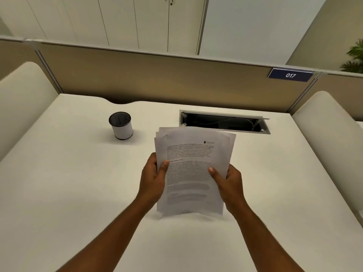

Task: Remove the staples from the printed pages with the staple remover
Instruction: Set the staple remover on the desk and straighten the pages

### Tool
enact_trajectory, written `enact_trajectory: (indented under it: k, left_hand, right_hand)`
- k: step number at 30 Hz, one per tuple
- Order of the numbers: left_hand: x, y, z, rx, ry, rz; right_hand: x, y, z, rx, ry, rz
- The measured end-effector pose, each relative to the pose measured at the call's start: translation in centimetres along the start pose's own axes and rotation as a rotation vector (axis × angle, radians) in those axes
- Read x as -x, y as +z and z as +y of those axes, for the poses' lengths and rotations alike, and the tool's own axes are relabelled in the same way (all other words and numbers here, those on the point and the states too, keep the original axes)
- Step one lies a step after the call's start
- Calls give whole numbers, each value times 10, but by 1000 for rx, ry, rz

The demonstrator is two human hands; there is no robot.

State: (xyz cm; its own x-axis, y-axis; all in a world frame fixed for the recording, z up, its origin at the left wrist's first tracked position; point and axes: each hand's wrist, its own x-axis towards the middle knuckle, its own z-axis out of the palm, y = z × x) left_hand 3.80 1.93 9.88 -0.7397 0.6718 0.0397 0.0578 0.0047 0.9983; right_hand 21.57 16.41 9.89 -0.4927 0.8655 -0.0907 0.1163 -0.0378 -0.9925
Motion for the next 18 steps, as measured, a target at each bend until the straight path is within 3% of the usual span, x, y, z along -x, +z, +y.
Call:
enact_trajectory:
  k: [7,11,18]
  left_hand:
    - [0,-6,35,5,298,93]
    - [5,-7,25,-42,234,37]
    - [2,-3,13,-37,172,71]
  right_hand:
    - [3,15,-37,-19,-315,64]
    - [0,23,-27,42,-249,5]
    - [1,26,-16,-14,-198,61]
